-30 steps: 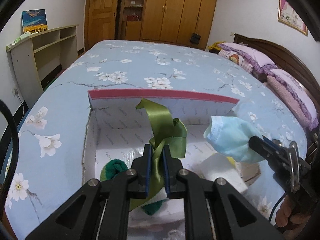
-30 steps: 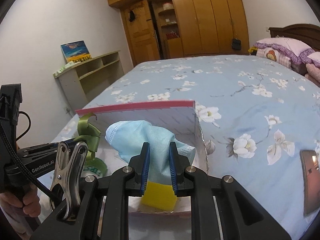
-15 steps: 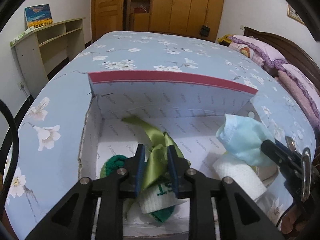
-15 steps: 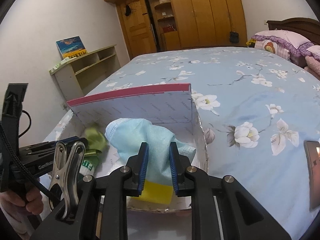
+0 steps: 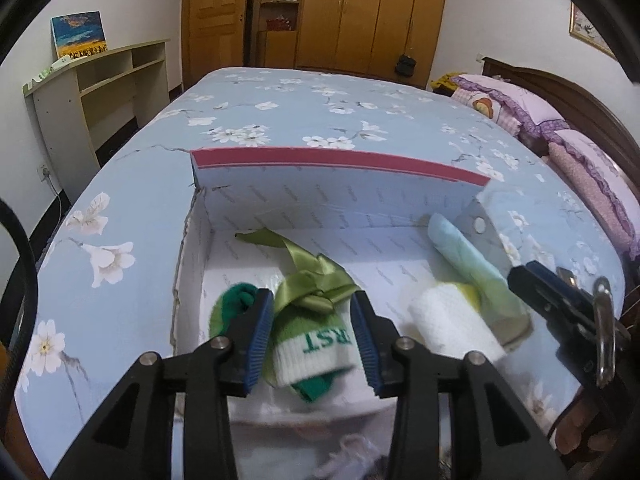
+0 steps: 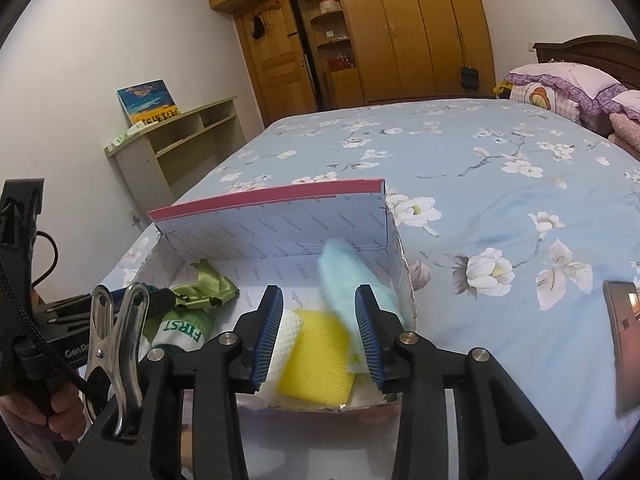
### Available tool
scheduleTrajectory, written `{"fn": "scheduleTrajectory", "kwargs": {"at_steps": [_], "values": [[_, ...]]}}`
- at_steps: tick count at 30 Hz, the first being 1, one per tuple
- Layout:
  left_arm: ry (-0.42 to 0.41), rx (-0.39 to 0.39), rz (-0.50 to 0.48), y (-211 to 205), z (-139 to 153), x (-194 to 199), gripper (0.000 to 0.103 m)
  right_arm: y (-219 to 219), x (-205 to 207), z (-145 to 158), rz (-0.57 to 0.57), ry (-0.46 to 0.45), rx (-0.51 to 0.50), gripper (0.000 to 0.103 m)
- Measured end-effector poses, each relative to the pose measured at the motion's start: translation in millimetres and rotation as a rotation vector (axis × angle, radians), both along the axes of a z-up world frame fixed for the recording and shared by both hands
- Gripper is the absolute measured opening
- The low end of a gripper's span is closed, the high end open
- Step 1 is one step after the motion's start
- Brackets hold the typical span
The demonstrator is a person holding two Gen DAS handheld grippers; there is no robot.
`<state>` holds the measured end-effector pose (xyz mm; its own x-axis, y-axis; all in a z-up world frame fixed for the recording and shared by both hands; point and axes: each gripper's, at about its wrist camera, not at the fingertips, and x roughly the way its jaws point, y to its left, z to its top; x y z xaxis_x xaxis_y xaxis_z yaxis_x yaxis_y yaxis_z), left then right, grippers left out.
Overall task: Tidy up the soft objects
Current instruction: 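Lower the ribbon and mask into the box and open both grippers, then grasp the white mesh bag with the ring using the left gripper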
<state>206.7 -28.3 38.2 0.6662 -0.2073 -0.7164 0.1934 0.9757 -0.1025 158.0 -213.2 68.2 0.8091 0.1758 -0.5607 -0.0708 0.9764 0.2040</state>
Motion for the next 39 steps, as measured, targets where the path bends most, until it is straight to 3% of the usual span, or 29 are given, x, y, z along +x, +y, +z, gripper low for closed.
{"fn": "scheduleTrajectory", "kwargs": {"at_steps": [3, 20, 30, 39], "values": [[-0.007, -0.006, -0.015, -1, 5, -9, 0.042, 1, -7, 6, 0.005, -0.006, 0.000, 0.045], [0.020, -0.013, -0.048, 4, 11, -56, 0.044, 7, -45, 6, 0.048, 0.034, 0.029, 0.045], [0.077, 0.008, -0.103, -5, -10, -73, 0.044, 7, -73, -1, 0.061, 0.073, 0.029, 0.045], [0.128, 0.030, -0.094, -8, -32, -73, 0.045, 10, -93, -12, 0.079, 0.123, 0.020, 0.045]]}}
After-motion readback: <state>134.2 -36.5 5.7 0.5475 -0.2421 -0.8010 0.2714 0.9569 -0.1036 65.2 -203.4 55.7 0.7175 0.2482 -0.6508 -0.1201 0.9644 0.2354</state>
